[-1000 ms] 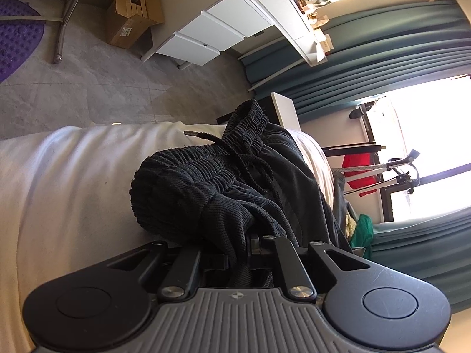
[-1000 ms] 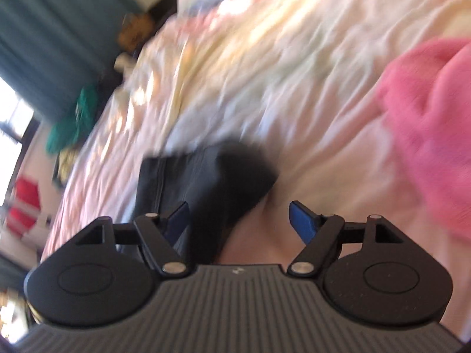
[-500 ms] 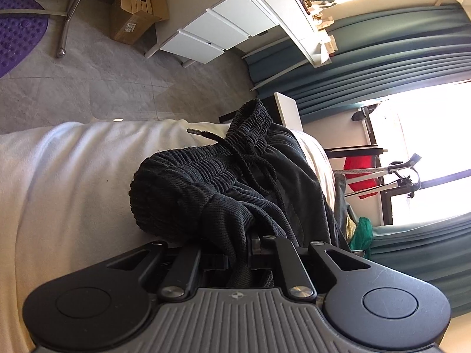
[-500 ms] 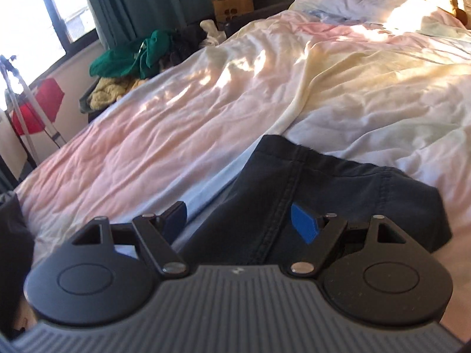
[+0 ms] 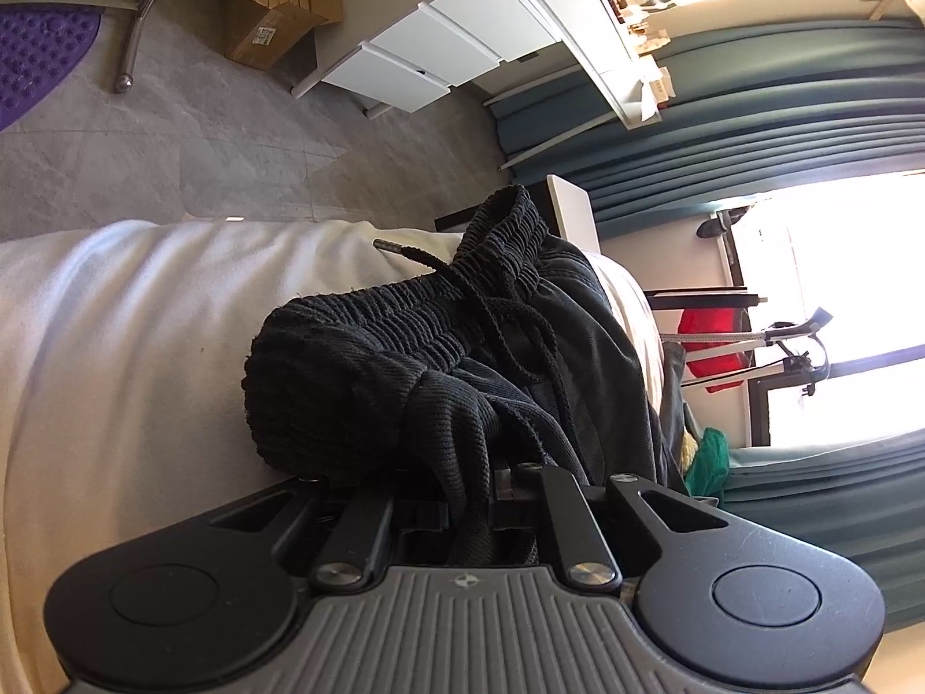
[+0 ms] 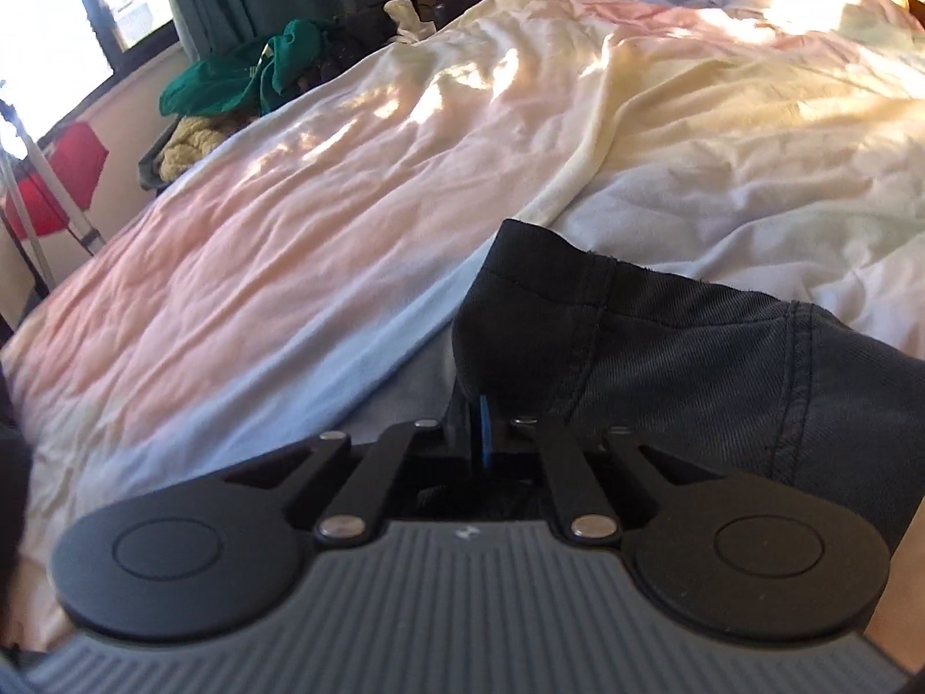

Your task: Fold clothes

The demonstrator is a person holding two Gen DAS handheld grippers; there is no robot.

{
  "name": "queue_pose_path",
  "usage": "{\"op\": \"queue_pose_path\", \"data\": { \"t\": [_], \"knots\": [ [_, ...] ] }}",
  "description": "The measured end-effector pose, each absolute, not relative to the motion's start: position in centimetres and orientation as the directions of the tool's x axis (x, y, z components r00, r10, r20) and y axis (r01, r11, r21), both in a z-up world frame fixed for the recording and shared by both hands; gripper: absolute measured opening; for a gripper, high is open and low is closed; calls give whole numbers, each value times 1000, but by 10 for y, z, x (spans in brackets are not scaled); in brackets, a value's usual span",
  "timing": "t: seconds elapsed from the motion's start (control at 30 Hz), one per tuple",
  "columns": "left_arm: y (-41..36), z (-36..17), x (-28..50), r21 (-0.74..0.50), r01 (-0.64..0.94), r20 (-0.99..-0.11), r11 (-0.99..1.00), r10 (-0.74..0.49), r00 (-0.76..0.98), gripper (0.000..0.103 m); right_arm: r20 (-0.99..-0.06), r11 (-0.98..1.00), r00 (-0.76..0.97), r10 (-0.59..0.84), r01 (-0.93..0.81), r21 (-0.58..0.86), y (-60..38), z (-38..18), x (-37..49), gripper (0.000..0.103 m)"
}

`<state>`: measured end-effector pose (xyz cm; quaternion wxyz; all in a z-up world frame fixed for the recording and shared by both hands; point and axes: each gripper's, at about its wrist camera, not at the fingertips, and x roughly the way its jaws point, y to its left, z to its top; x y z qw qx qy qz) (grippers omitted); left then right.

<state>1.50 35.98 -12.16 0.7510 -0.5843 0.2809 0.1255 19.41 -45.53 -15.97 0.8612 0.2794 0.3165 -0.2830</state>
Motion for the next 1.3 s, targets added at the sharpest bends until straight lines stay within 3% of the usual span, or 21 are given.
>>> {"op": "queue_pose_path", "data": {
  "t": [0.13, 0.3, 0.37, 0.43, 0.47, 0.57, 0.7, 0.9, 0.93, 0.97, 1.03, 1.13, 1.23, 1.3],
  "knots": [
    [361, -122, 14, -809, -516, -567, 281, -143, 811, 11, -576, 641, 763, -293, 604, 474, -465, -133, 167, 5],
    [360, -120, 13, -810, -515, -566, 280, -145, 811, 11, -87, 687, 934, -346, 315, 655, -472, -67, 94, 5],
    [361, -122, 11, -818, -512, -560, 263, -161, 812, 10, 24, 681, 921, -389, 270, 680, -476, -53, 60, 5],
    [362, -124, 8, -825, -510, -554, 244, -176, 814, 10, 21, 642, 888, -459, 315, 699, -479, -53, 32, 5],
    [362, -124, 7, -827, -509, -552, 239, -180, 814, 10, -26, 602, 869, -493, 363, 711, -480, -57, 22, 5],
    [362, -124, 4, -829, -506, -551, 239, -188, 813, 10, -258, 427, 808, -530, 517, 742, -491, -79, 2, 5],
    [363, -125, 4, -828, -507, -552, 239, -191, 811, 10, -539, 194, 720, -437, 661, 725, -512, -129, -15, 5],
    [363, -126, 5, -827, -509, -554, 238, -192, 810, 10, -572, 96, 736, -361, 640, 762, -519, -156, -12, 12],
    [363, -126, 5, -828, -509, -553, 234, -193, 811, 10, -558, 106, 751, -353, 625, 774, -520, -156, -10, 26],
    [364, -127, 5, -830, -509, -551, 230, -195, 811, 10, -543, 116, 766, -345, 609, 785, -521, -156, -8, 50],
    [364, -127, 4, -831, -508, -550, 226, -196, 812, 10, -531, 129, 780, -332, 595, 793, -525, -157, -2, 72],
    [364, -127, 5, -828, -507, -552, 237, -191, 812, 10, -565, 153, 737, -372, 649, 745, -532, -157, 3, 68],
    [365, -121, 13, -818, -502, -559, 282, -181, 809, 8, -604, 192, 692, -394, 705, 683, -539, -156, 12, 7],
    [368, -113, 21, -814, -486, -556, 317, -189, 809, 7, -625, 217, 674, -394, 729, 649, -542, -154, 23, 6]
  ]
}}
